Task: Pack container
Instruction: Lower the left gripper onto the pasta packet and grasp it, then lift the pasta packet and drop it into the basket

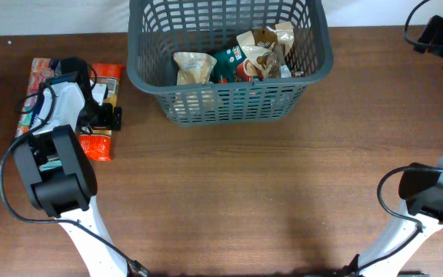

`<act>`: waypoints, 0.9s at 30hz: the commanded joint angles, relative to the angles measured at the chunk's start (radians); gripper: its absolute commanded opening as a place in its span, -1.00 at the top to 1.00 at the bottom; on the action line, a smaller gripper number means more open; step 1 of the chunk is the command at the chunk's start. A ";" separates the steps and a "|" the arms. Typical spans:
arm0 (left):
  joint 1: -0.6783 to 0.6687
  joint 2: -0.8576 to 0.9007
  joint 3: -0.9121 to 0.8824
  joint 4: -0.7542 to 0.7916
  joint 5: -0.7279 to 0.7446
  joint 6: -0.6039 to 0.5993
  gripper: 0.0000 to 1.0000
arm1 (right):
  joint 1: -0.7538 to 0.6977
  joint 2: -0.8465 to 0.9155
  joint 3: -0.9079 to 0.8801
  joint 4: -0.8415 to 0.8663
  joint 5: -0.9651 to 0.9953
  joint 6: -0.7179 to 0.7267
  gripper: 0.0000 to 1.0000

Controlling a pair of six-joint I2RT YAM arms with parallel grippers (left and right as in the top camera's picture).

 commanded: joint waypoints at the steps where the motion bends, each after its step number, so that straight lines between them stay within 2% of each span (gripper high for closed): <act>1: 0.002 0.034 0.006 -0.006 -0.003 0.013 -0.94 | -0.001 -0.013 0.003 0.000 0.009 0.008 -0.98; 2: 0.002 0.034 0.006 -0.006 -0.003 0.012 -0.79 | -0.001 -0.013 0.003 0.000 0.009 0.008 -0.98; 3: 0.002 0.034 0.006 -0.006 -0.003 0.012 -0.49 | -0.001 -0.013 0.003 0.000 0.009 0.008 -0.98; 4: 0.002 0.033 0.006 -0.006 -0.003 0.013 -0.35 | -0.001 -0.013 0.003 0.000 0.009 0.008 -0.98; 5: 0.002 0.034 0.006 -0.006 -0.003 0.012 -0.09 | -0.001 -0.013 0.003 0.000 0.009 0.008 -0.98; 8: 0.002 0.034 0.006 -0.006 -0.003 0.012 0.49 | -0.001 -0.013 0.003 0.000 0.009 0.008 -0.98; 11: 0.002 0.033 0.006 -0.006 -0.004 -0.003 0.93 | -0.001 -0.013 0.003 0.000 0.009 0.008 -0.98; 19: 0.002 0.031 0.046 -0.042 -0.008 -0.081 0.96 | -0.001 -0.013 0.003 0.000 0.009 0.008 -0.98; 27: 0.002 -0.061 0.249 -0.151 -0.007 -0.160 0.96 | -0.001 -0.013 0.003 0.000 0.009 0.008 -0.98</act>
